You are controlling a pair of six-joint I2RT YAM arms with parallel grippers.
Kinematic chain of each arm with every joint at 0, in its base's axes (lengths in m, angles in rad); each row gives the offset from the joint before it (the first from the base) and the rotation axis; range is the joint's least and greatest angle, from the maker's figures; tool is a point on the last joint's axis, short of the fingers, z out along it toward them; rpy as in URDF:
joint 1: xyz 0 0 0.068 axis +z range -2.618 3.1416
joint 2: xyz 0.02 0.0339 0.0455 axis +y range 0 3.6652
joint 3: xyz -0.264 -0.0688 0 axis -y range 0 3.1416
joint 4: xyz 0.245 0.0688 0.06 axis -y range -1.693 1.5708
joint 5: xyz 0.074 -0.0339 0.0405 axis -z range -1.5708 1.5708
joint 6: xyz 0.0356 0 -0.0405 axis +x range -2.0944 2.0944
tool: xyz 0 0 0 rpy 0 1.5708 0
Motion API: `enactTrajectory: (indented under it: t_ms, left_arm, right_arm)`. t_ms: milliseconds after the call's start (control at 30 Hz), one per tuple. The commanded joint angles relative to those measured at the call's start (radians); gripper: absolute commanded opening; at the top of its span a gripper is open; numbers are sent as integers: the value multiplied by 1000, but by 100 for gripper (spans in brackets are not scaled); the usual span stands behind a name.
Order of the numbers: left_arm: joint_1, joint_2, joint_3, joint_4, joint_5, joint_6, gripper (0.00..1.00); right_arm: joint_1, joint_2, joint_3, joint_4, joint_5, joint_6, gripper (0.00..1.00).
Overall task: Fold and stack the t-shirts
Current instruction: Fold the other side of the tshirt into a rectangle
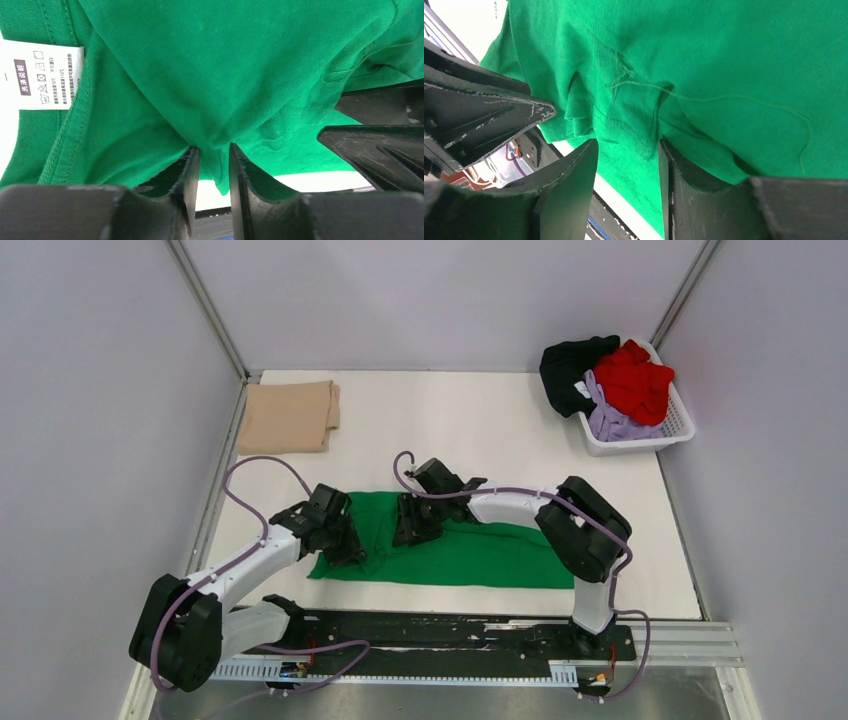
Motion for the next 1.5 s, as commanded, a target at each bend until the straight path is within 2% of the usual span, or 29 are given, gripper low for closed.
enactTrajectory:
  t_ms: [0,267,500,533,833,1133,1300,1367,1467]
  left_arm:
    - [3,-4,-1,43,-14,-16,31]
    - [3,-22,0,30,-23,-13,15]
    - [3,-50,15,-16,-58,-1,12]
    - [3,-58,17,-28,-68,0,11]
    - [6,-73,70,-161,-169,52,1]
    - [19,-35,80,-198,-211,85,0]
    - [28,-14,108,-206,-261,80,0]
    - [29,-8,110,-190,-259,82,5]
    - [30,6,120,-181,-269,82,14]
  right_arm:
    - [5,40,58,4,-26,0,45]
    - [19,39,80,-11,-29,-11,25]
    - [29,34,83,-16,-20,-4,1]
    - [30,30,82,-22,-17,-3,0]
    - [29,-25,69,-123,-33,-36,0]
    - [29,-16,54,-146,-13,-42,0]
    - [29,10,70,-145,-21,-45,5]
    - [30,14,75,-145,-8,-44,8]
    - [30,10,78,-146,6,-47,19]
